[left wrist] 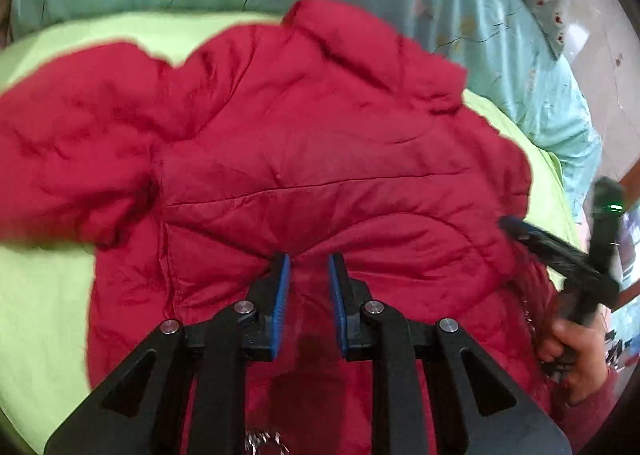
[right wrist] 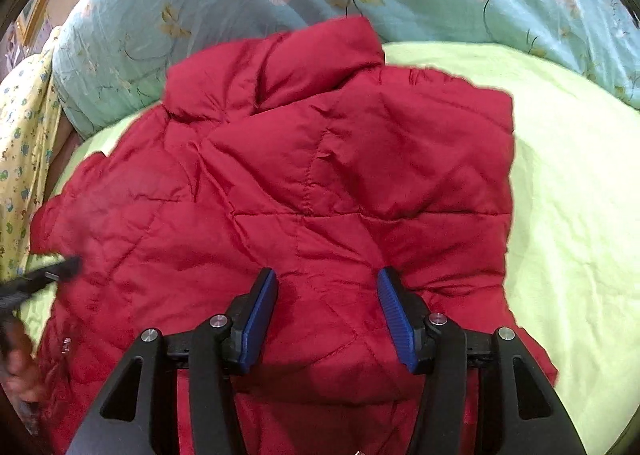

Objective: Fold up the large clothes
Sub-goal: 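Move the left tool toward the other jacket sleeve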

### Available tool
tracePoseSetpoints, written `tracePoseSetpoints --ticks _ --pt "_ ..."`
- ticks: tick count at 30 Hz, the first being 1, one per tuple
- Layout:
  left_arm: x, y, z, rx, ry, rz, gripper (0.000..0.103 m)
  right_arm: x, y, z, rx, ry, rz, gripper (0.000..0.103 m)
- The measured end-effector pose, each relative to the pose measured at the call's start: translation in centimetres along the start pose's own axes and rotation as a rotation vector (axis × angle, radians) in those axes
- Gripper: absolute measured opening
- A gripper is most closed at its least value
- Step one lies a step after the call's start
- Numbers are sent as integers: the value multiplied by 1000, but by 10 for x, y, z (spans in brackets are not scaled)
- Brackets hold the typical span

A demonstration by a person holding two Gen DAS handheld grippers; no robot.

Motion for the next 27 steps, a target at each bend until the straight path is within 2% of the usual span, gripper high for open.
tracePoseSetpoints --ticks 4,7,10,16,22,27 --pt "4 -3 -6 -12 -10 5 17 -18 4 -20 -46 38 51 56" --pt "3 -3 -5 4 -5 7 17 -7 -1 -34 -98 29 11 58" --pt "8 -5 -13 -13 -10 9 12 20 -17 -28 -113 -26 -66 59" --pt "8 -4 -23 -80 -61 19 9 32 -22 -24 -106 -40 -61 59" --pt "-14 -7 -28 -135 -117 48 9 10 -19 -24 -57 -13 -40 59" --pt "-37 -13 -37 -151 -93 66 9 -28 -18 -32 -18 43 5 59"
Point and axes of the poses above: each gripper's, at about its wrist camera, not at the fingertips, and x roughly the way its jaws point, z to its right, y to its top, the point moved 5 cm from there along x, roughly the way its jaws point, and after that the axes turned 9 degrees about z, right-handed, at the moved point
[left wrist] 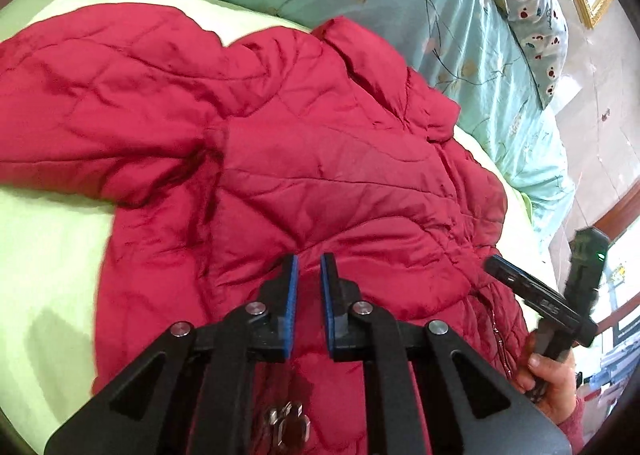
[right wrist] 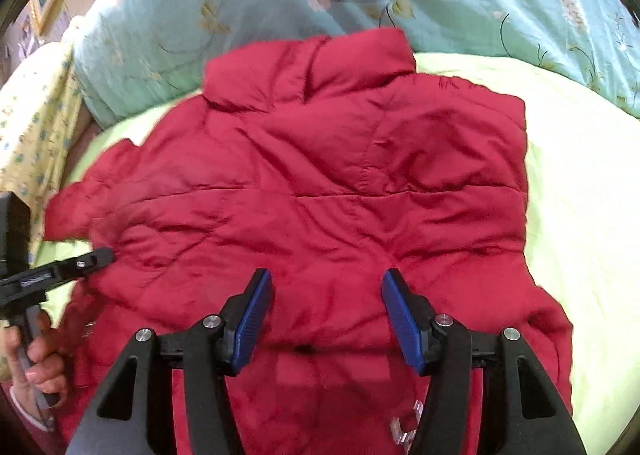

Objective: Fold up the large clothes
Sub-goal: 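Move the left tool toward the other jacket sleeve, then grasp the other sleeve cuff with the left tool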

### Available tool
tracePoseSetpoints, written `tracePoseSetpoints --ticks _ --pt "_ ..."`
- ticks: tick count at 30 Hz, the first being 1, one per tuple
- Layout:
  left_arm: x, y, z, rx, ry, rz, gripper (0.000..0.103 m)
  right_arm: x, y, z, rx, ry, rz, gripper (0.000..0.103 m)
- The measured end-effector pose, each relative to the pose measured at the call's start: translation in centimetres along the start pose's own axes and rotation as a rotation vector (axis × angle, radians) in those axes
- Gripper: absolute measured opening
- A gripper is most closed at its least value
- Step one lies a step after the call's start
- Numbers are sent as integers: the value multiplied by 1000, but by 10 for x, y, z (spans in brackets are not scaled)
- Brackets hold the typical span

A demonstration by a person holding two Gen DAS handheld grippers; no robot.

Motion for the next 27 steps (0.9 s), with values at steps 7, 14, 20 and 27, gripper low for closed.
tracePoseSetpoints --ticks 7,14,20,27 --pt "-25 4 -22 -75 24 51 10 -37 -15 -14 48 67 19 59" --pt "-57 9 -93 -238 121 135 31 -72 -49 -35 49 122 25 62" --pt "-77 11 -152 -344 197 181 37 -85 -60 -50 44 151 15 63" --pt "-89 19 -223 -463 324 236 37 -100 -58 -67 13 191 29 63"
Point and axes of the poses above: each gripper's, at about its wrist camera, not at the fingertips, and x roughly the way its jaws point, z to its right, y to its top, the point moved 5 cm from there along x, roughly the way its jaws point, and after that the axes turned 9 degrees about z, right-handed, at the moved point
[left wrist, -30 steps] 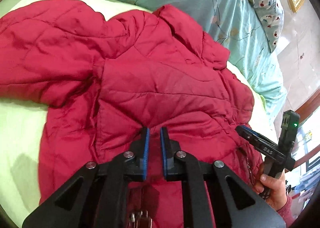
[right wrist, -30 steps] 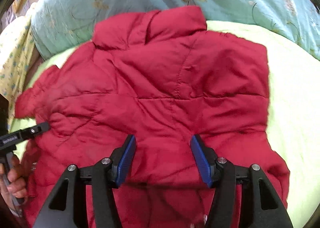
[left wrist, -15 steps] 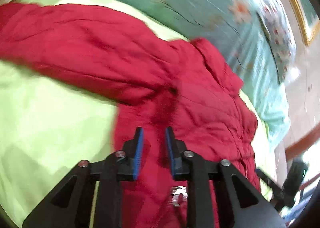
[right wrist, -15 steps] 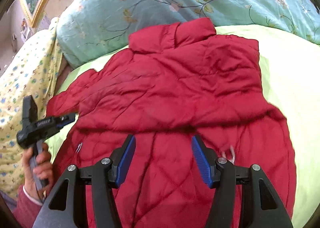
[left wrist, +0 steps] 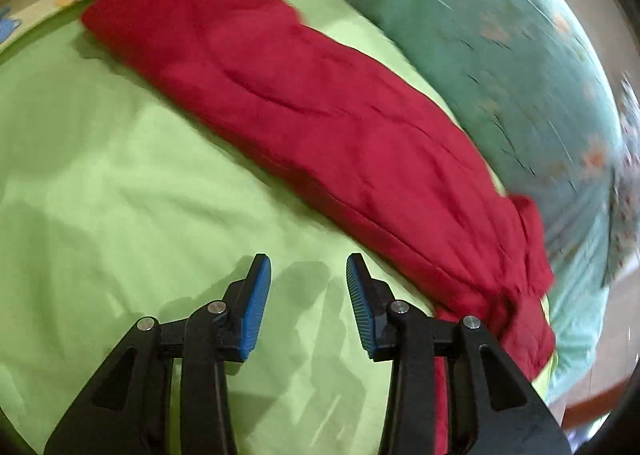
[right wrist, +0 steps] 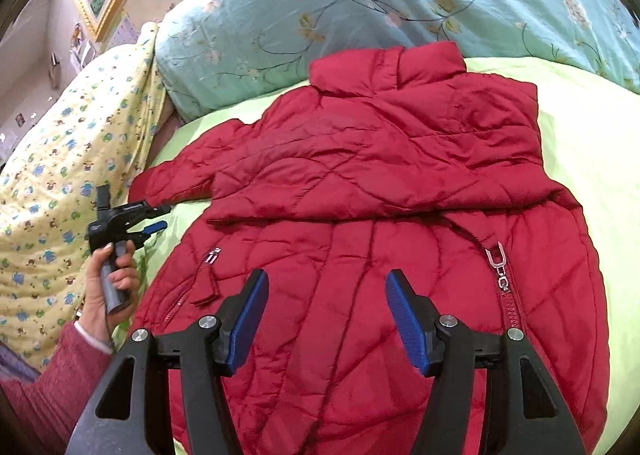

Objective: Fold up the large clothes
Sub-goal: 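Grasp the other sleeve cuff with the left tool, then fold the held sleeve with the left tool across the jacket body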

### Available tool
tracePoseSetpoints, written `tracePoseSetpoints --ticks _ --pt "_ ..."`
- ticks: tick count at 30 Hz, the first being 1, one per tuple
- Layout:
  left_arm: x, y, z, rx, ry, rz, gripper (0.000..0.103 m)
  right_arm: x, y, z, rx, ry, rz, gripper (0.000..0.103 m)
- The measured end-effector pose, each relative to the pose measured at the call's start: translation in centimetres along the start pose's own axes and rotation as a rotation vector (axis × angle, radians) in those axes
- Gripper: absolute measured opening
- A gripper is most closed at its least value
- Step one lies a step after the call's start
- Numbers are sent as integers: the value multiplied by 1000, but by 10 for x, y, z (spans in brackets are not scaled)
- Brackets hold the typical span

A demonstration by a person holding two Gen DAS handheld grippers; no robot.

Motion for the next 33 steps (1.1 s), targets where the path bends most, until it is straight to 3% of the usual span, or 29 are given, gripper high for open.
tracePoseSetpoints --ticks 13,21,24,25,26,33 --pt "27 67 -35 -123 12 90 38 -3 -18 10 37 -21 -37 63" --pt "24 89 -66 -277 3 136 38 -12 -18 16 46 -29 -21 63" --pt "25 96 -53 -209 35 152 33 -11 -17 17 49 -29 -24 63" --pt "23 99 -47 -186 35 164 18 -12 -17 17 47 -27 -24 63" --pt "19 101 -36 -154 18 181 10 -13 -18 16 47 -24 -24 63" --pt "-36 86 59 91 -148 252 8 -9 -18 15 49 -17 -28 63"
Point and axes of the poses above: each gripper's, at about its wrist camera, not at the fingertips, and x roughly the way its jaws point, z to its right, y to its top, the point moved 5 cm from there along x, roughly the way its jaws point, and after that the axes turned 9 degrees about z, right-handed, at the moved point
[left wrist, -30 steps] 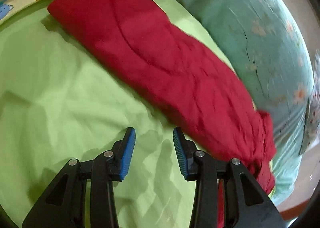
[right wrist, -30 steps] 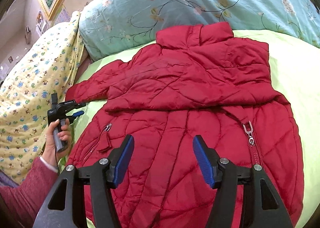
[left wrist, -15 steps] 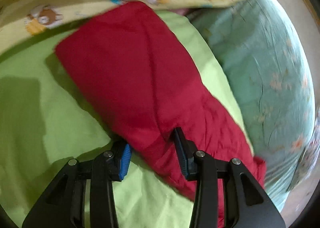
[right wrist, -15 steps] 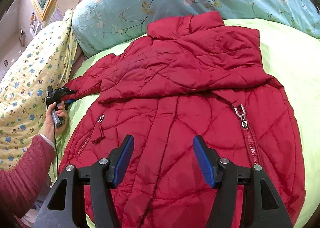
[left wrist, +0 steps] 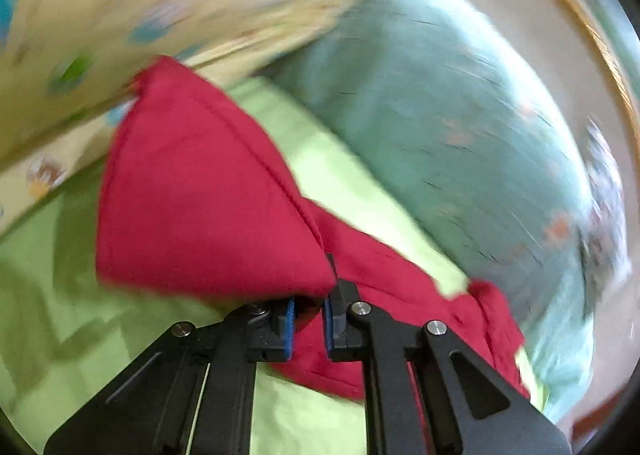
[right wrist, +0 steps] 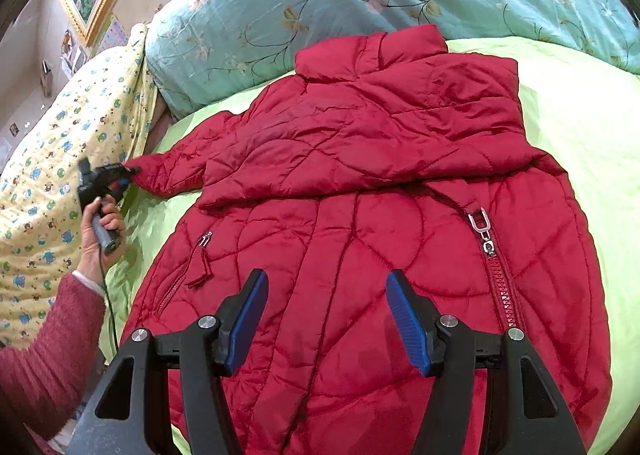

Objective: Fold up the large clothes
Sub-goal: 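Fold the held sleeve with the left tool across the jacket body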

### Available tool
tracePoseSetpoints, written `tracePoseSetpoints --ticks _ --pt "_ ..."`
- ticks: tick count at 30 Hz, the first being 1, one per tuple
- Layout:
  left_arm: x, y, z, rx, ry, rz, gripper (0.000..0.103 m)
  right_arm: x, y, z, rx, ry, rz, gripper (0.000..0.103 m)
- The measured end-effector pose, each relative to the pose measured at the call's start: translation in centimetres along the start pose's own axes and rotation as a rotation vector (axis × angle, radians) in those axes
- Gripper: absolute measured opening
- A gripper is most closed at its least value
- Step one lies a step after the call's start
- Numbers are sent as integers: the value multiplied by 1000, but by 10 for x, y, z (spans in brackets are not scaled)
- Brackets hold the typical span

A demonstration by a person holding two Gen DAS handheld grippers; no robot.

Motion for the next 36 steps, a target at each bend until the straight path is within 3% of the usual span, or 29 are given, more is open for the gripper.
tracePoseSetpoints --ticks 7,18,22,27,34,36 --pt "-31 -52 121 233 -228 -70 8 0 8 4 38 13 8 63" --pt "-50 -146 238 431 -421 -194 8 -23 27 41 144 2 58 65" --pt "-46 -185 270 522 -446 -248 8 -28 32 58 192 5 76 65" --pt "-33 -230 291 563 -455 -324 8 -31 43 75 237 14 100 65" --pt "-12 -291 291 582 -454 -465 8 -10 69 99 365 99 125 65" --pt "-11 -298 288 582 -451 -479 8 4 77 105 405 130 116 74"
Point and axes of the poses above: each gripper's, at about its wrist camera, not at the fingertips, and x roughly the way its jaws point, z to its right, y to its top, the point moved 5 cm from there along x, roughly the way its jaws point, and after that the axes turned 9 degrees about z, right-handed, at the moved point
